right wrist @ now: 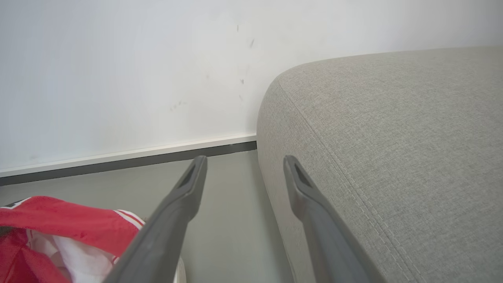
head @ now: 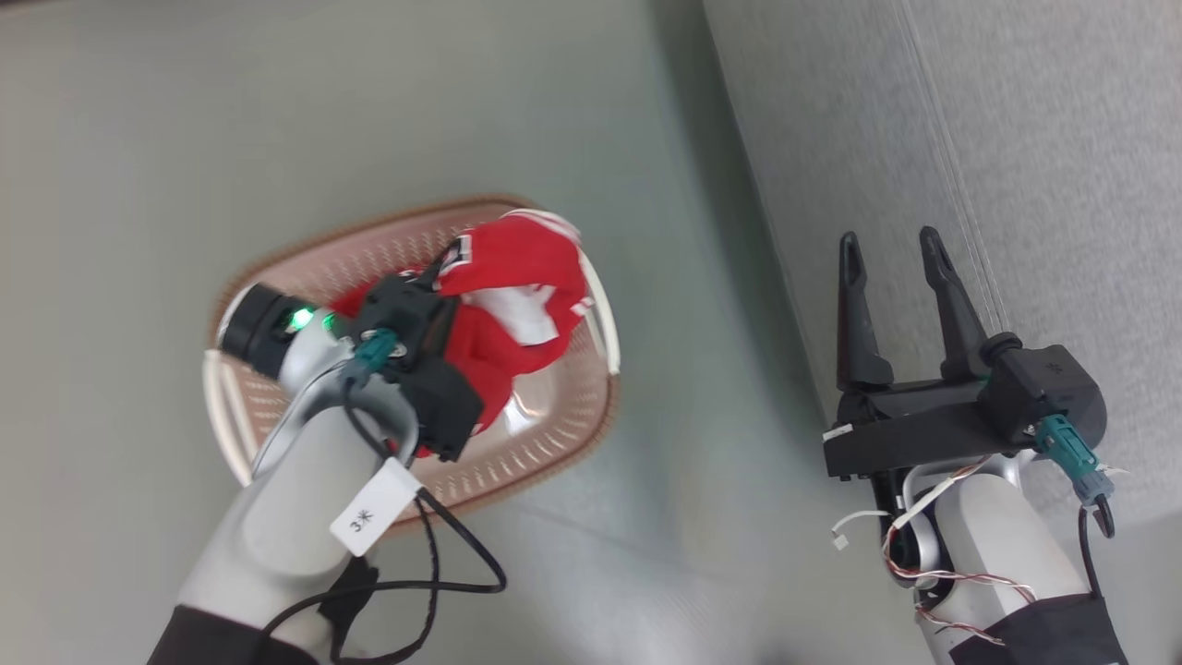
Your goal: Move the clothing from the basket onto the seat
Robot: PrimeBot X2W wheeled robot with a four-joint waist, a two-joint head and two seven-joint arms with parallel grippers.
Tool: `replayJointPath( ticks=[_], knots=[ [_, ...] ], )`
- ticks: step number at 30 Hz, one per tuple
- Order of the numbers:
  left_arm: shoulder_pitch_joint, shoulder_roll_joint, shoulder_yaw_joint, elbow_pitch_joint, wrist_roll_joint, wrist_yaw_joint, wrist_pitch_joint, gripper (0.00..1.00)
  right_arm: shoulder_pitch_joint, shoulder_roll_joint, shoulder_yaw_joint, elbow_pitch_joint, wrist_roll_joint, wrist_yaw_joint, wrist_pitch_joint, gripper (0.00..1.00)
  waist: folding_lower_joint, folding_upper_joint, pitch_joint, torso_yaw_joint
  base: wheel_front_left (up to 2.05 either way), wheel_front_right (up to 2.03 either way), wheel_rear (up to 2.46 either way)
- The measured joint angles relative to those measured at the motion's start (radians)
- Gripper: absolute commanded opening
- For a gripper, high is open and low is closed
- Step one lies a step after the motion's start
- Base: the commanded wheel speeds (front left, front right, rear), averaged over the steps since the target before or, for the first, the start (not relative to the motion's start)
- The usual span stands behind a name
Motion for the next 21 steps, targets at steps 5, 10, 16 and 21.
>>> replayJointPath(
  ticks=[5, 10, 16, 21],
  knots=[
    [-0.044, -0.016, -0.023, -0.012, -0.010, -0.016, 0.000, 0.00, 0.009, -0.016, -0.010, 0.033, -0.002, 0.007, 0.000, 1.00, -0.0001, 0.0000, -0.068, 0.042, 0.00, 0.00, 0.00],
    [-0.092, -0.023, -0.020, -0.019, -0.063, -0.024, -0.001, 0.00, 0.035, -0.021, -0.012, 0.069, -0.002, 0.019, 0.000, 1.00, -0.0001, 0.0000, -0.140, 0.085, 0.00, 0.00, 0.00],
    [-0.115, -0.036, -0.030, -0.014, -0.125, -0.026, 0.000, 0.00, 0.063, -0.033, -0.024, 0.113, -0.002, 0.026, 0.000, 1.00, -0.0001, 0.0000, -0.229, 0.133, 0.00, 0.00, 0.00],
    [-0.124, -0.039, -0.057, -0.010, -0.160, -0.026, 0.005, 0.00, 0.088, -0.033, -0.029, 0.142, -0.001, 0.035, 0.000, 1.00, -0.0001, 0.0000, -0.306, 0.167, 0.00, 0.00, 0.00]
  ],
)
